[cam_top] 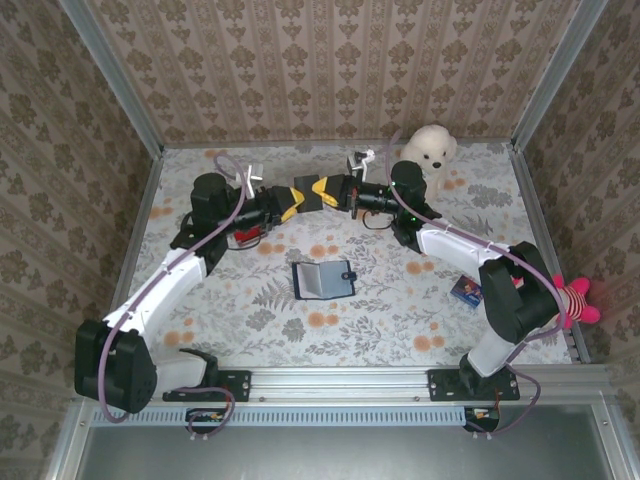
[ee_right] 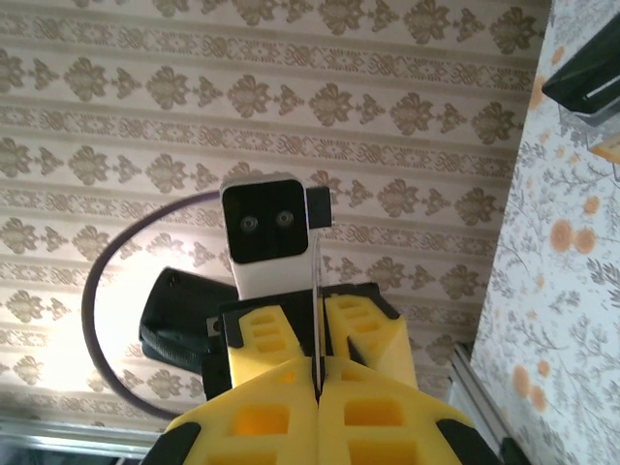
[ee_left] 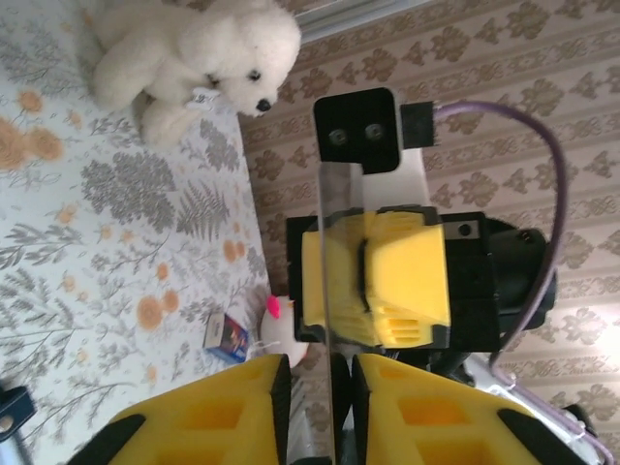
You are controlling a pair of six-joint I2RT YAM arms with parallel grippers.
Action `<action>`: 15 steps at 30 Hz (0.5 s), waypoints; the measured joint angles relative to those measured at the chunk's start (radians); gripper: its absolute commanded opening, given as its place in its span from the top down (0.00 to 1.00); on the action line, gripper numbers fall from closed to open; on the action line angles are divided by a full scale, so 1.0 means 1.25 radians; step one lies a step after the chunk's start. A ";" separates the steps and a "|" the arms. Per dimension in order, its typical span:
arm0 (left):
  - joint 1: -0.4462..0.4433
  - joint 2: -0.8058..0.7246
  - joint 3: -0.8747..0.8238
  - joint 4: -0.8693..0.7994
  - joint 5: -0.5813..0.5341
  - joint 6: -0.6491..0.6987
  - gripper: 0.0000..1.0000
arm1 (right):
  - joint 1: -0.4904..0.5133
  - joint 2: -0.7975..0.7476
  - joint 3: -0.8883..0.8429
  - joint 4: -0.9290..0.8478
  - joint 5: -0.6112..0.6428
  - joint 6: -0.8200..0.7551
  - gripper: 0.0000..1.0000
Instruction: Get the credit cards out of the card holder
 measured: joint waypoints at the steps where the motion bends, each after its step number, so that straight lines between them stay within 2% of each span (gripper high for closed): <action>1: -0.002 0.000 -0.002 0.012 -0.006 -0.007 0.83 | 0.001 0.004 0.000 0.012 0.005 0.011 1.00; 5: -0.003 0.000 -0.006 0.042 -0.021 -0.029 0.99 | 0.002 0.020 0.000 0.037 0.014 0.044 1.00; 6: -0.002 0.000 -0.006 0.045 -0.024 -0.032 1.00 | 0.001 0.023 0.000 0.042 0.016 0.049 0.95; 7: -0.001 0.000 -0.007 0.045 -0.025 -0.033 1.00 | 0.001 0.024 0.000 0.045 0.016 0.049 0.86; 11: 0.017 0.000 0.004 -0.019 -0.020 0.013 1.00 | -0.003 0.023 -0.002 0.025 0.018 0.027 0.36; 12: 0.030 0.000 0.018 -0.074 -0.022 0.049 1.00 | -0.006 0.023 -0.002 0.005 0.018 0.008 0.28; 15: 0.070 0.002 0.099 -0.273 -0.043 0.201 1.00 | -0.027 0.012 -0.016 -0.101 0.026 -0.078 0.16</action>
